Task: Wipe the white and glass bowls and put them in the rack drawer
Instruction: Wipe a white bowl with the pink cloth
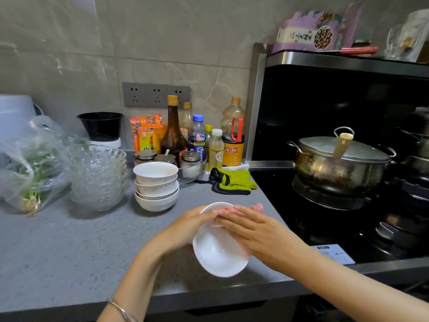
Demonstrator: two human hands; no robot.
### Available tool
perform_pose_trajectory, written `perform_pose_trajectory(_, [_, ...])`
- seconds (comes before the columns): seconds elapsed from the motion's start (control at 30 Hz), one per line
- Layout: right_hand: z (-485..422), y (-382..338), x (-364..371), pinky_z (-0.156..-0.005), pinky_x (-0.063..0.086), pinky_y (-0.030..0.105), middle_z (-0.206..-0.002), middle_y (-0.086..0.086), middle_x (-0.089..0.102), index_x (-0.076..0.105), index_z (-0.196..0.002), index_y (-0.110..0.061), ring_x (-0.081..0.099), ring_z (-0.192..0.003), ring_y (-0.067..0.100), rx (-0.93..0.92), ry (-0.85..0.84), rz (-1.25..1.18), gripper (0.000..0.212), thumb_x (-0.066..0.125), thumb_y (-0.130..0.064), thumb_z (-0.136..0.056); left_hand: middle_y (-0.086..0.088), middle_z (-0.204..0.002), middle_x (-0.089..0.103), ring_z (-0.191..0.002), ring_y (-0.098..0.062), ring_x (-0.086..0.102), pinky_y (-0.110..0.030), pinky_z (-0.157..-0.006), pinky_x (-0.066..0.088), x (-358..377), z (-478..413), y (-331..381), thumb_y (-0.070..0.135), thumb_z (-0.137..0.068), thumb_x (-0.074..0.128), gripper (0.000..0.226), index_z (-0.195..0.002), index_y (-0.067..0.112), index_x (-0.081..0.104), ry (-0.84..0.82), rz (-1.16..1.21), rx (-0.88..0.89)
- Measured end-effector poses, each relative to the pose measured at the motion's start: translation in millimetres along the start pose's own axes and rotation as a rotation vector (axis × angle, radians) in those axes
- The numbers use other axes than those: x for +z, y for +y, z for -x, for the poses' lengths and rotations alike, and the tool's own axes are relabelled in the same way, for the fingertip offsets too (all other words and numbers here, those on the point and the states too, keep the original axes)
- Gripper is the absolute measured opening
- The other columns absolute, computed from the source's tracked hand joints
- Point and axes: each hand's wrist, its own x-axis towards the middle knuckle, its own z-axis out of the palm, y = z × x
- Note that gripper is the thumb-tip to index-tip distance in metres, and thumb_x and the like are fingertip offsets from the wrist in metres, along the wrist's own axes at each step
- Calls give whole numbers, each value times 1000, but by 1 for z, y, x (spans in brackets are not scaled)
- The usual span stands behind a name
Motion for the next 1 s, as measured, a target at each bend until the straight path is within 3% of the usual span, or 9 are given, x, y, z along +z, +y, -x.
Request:
perform_pose_trajectory(0.1, [-6,-17,3,-111,25,35,-133,6,59,64,-122,-9,57,-122,20,144,39,-165,68,75,-25,-57,0,-92,71,-74,-5,67,-15,-63,50,5,-4,-7,20,-98,47,20,-105,20,66,156,146,62])
perform_pose_trajectory(0.17, [-10,-34,0,-91,46,28,-124,4,65,70,-114,-15,67,-102,16,251,19,-317,65,80,-31,-51,-3,-97,71,-85,-14,66,-22,-74,51,7,-8,-11,19,-97,48,18,-101,22,66,286,203,110])
perform_pose_trajectory(0.27, [-18,-53,-19,-61,47,24,-132,-6,59,62,-119,-27,67,-78,10,393,-21,-539,48,64,-38,-72,-5,-100,71,-93,-17,64,-27,-79,50,14,-7,-14,20,-97,48,18,-99,22,66,377,264,123])
perform_pose_trajectory(0.43, [-33,-45,-24,-91,51,37,-148,3,43,46,-141,-14,58,-116,20,437,-62,-543,61,32,-48,-92,-7,-102,73,-97,-19,69,-29,-81,53,19,-3,-19,31,-97,48,28,-110,15,66,339,367,52])
perform_pose_trajectory(0.53, [-37,-37,-17,-89,52,31,-122,9,66,69,-116,-7,66,-108,18,515,-91,-375,67,52,-56,-74,-1,-104,72,-94,-13,67,-22,-75,51,16,-5,-16,26,-97,47,21,-108,21,65,408,351,138])
perform_pose_trajectory(0.7, [-41,-51,-21,-35,41,23,-97,-2,74,77,-86,-20,64,-54,14,527,-105,-416,54,91,-41,-38,-6,-109,70,-102,-22,64,-32,-83,51,18,-7,-17,24,-98,47,22,-110,21,64,473,411,136])
perform_pose_trajectory(0.8, [-40,-48,-16,-48,47,25,-124,-6,64,67,-114,-24,68,-81,10,436,18,-474,63,83,-32,-53,-10,-109,70,-104,-23,65,-31,-83,51,20,-7,-20,27,-97,47,27,-115,15,64,434,428,109])
perform_pose_trajectory(0.9, [-36,-40,-4,-92,52,36,-135,10,56,57,-130,-8,60,-116,22,420,55,-395,65,59,-38,-72,-6,-109,71,-100,-14,67,-19,-77,51,21,-9,-21,24,-98,46,26,-115,15,63,405,396,144])
perform_pose_trajectory(1.0, [-40,-36,-11,-70,57,27,-110,4,71,75,-102,-14,71,-89,17,486,-42,-371,68,84,-50,-45,-2,-105,70,-89,-10,66,-16,-66,52,21,-9,-19,23,-98,46,20,-110,22,62,435,417,172])
